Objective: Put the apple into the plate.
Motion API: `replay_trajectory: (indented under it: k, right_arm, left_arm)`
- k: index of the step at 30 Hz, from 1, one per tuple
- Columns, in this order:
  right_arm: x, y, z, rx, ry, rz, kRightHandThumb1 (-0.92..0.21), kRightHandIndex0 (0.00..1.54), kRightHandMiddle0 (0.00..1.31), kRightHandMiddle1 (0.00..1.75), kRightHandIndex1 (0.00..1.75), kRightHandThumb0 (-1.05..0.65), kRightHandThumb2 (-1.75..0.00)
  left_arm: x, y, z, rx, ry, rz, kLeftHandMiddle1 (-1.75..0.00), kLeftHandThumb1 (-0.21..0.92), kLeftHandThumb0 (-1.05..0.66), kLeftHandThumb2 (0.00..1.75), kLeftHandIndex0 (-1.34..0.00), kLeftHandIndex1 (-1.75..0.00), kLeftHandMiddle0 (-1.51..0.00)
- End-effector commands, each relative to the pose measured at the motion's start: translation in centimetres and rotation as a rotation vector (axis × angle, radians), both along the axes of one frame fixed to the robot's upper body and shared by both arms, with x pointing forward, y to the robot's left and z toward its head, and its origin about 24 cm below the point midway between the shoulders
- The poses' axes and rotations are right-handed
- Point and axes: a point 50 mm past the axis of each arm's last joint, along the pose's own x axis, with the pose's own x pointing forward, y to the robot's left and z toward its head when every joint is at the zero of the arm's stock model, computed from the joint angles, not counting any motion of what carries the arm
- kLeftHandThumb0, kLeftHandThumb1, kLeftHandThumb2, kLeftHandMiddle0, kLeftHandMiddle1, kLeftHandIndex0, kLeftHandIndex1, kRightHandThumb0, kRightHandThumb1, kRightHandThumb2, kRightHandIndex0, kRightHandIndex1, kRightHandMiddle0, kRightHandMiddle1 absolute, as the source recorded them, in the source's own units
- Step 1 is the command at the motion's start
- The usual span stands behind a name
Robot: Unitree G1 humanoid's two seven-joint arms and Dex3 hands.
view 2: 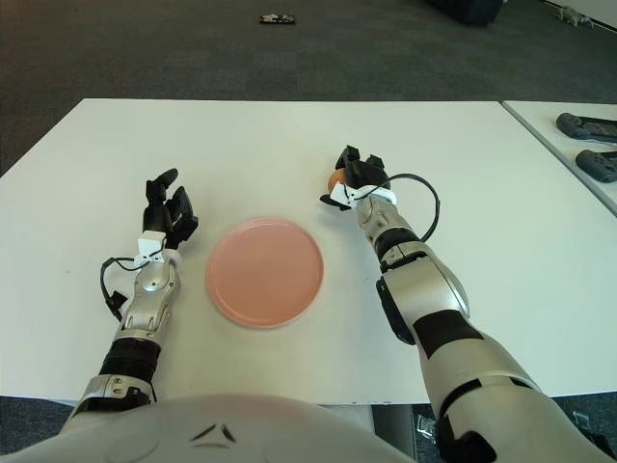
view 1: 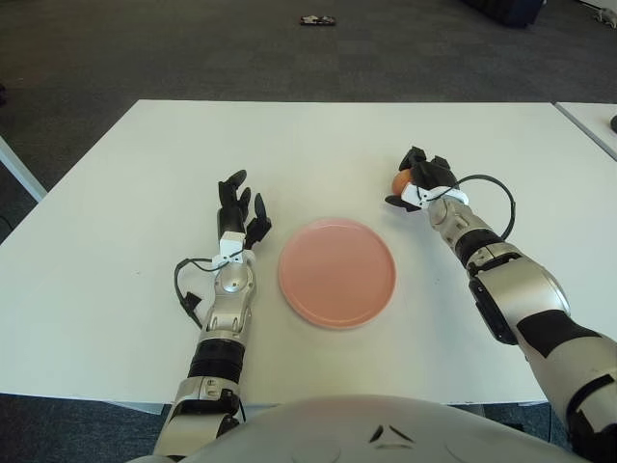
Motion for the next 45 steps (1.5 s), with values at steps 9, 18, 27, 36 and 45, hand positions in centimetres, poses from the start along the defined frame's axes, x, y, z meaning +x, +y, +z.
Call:
replay_trajectory:
  k: [9, 18, 27, 36, 45]
  right_arm:
    - [-2.7, -2.6, -3.9, -0.058, 0.193, -0.077, -0.80, 0.26, 0.10, 1.75, 1.35, -0.80, -0.30]
    - [-2.8, -2.7, -4.0, -0.064, 0.195, -0.076, -0.80, 0.27, 0.13, 1.75, 1.35, -0.80, -0.30]
    - [-2.9, -2.8, -4.1, -0.078, 0.193, -0.068, -0.81, 0.27, 0.13, 1.75, 1.31, -0.83, -0.29]
    - [-2.5, -1.8, -3.8, -0.087, 0.187, -0.017, -0.87, 0.24, 0.04, 1.75, 1.19, -0.88, -0.24]
    - [-2.5, -2.1, -3.9, -0.132, 0.253, 0.005, -0.92, 0.13, 0.00, 1.29, 0.93, -0.95, -0.19]
  left_arm:
    - [-0.1, 0.1, 0.1, 0.000, -0.005, 0.015, -0.03, 0.92, -0.71, 0.74, 0.00, -0.99, -0.47]
    - [-0.1, 0.2, 0.2, 0.003, -0.004, 0.017, -0.02, 0.92, -0.71, 0.75, 0.00, -0.97, -0.46]
    - [-0.1, 0.2, 0.2, 0.001, -0.008, 0.022, -0.02, 0.92, -0.71, 0.74, 0.00, -0.97, -0.46]
    - [-0.2, 0.2, 0.4, -0.004, -0.017, 0.025, -0.03, 0.92, -0.70, 0.73, 0.00, -0.98, -0.46]
    - [-0.2, 0.2, 0.5, -0.002, -0.020, 0.030, -0.03, 0.92, -0.68, 0.73, 0.00, -0.99, -0.47]
